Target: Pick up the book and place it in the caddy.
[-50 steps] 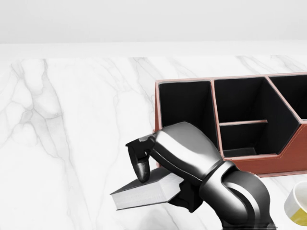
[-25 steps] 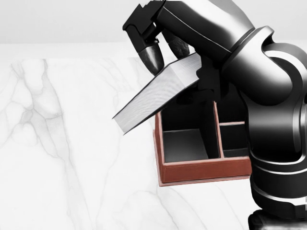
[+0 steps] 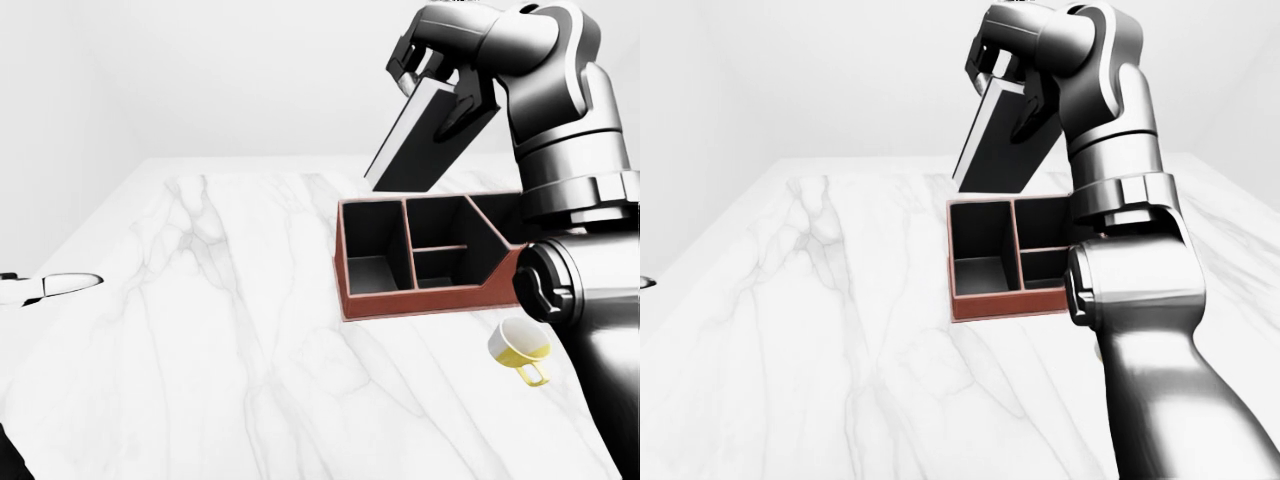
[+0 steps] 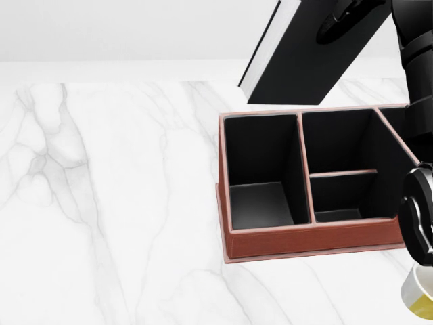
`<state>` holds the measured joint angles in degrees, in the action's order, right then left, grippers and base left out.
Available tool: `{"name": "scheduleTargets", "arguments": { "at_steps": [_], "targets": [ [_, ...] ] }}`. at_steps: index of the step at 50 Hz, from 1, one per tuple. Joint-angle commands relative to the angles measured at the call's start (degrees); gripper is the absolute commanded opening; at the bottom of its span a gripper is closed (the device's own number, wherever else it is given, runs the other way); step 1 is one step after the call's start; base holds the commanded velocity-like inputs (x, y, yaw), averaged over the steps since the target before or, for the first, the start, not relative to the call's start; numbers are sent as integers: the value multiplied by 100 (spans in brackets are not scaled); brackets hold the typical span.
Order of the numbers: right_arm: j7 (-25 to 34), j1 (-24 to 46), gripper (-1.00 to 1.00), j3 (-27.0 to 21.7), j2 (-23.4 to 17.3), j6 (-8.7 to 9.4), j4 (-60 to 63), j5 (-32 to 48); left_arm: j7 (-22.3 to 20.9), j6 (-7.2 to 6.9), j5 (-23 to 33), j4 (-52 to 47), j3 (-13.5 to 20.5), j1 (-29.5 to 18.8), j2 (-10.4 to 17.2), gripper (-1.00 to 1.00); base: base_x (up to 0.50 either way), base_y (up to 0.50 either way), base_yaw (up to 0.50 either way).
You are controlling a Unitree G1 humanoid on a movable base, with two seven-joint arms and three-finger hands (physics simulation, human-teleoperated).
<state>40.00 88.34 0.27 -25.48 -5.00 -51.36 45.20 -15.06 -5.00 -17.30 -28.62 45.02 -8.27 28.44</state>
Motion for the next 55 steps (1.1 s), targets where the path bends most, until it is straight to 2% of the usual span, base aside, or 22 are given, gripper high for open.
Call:
{"name": "scheduleTargets", "arguments": {
  "at_steps": [1, 10, 34, 41, 55],
  "targets": [
    [0, 864, -100, -55, -82, 0, -1648, 678, -18, 0, 14, 68, -22, 11, -17, 100, 0, 0, 0],
    [-61, 608, -100, 31, 69, 0, -1794, 1087, -18, 0, -10, 56, 7, 14, -2, 100, 0, 0, 0],
    [-2395, -312, -100, 194, 365, 0, -2359, 2009, -5, 0, 1, 32, -14, 13, -14, 100, 0, 0, 0],
    [-2777, -457, -100, 243, 325, 0, -2403, 2348, 5, 0, -8, 0, -3, 8, -8, 100, 0, 0, 0],
    [-3137, -799, -100, 181, 245, 0, -2442, 2613, 6, 0, -29, -25, 21, 8, 9, 100, 0, 0, 0]
  ]
}}
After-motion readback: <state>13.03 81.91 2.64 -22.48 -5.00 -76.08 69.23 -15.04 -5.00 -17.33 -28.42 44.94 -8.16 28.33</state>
